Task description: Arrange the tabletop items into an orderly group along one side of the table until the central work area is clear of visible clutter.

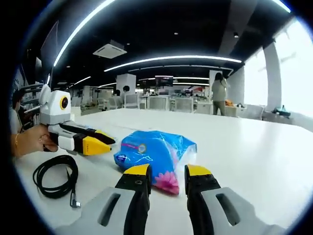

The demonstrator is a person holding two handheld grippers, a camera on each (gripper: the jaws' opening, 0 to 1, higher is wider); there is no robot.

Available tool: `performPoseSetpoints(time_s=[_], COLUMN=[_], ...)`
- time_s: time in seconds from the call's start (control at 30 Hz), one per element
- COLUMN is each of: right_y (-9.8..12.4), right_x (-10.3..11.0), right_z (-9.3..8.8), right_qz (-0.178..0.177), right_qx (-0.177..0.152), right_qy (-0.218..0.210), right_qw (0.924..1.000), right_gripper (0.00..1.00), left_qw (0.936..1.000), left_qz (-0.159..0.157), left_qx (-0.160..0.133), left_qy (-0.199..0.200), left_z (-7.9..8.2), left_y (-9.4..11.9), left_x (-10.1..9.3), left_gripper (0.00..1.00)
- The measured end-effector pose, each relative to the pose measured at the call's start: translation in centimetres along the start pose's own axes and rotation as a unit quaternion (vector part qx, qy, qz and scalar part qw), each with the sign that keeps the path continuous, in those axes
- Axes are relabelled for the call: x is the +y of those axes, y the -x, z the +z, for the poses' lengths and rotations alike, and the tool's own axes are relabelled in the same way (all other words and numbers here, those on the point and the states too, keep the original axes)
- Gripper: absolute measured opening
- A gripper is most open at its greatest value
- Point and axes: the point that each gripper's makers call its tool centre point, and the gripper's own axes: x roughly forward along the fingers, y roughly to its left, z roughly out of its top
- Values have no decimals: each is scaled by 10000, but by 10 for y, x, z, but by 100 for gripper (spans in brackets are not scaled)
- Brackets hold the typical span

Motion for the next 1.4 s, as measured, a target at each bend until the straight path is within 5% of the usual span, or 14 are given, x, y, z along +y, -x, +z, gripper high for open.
performPoseSetpoints(time_s=[0.17,0.33,1.1,1.4], right_y=[-1,-3,-15,-16], right_x=[-2,-6,-5,-9], right_z=[-3,1,-9,-10], right_qz=[1,-36,45,-18], right_qx=[57,38,38,21], right_qy=[-21,108,-422,-356], right_qw=[10000,9999,9991,9994], right_gripper=[25,24,24,14], left_qw=[9992,9991,9998,9996], left_qz=[385,369,186,279], left_qx=[-51,-203,83,54], left_qy=[-124,-2,-68,-66], left_z=[-2,3,-4,-4], left_y=[0,-2,-18,-23], left_x=[9,7,5,8], left_gripper=[22,22,17,12])
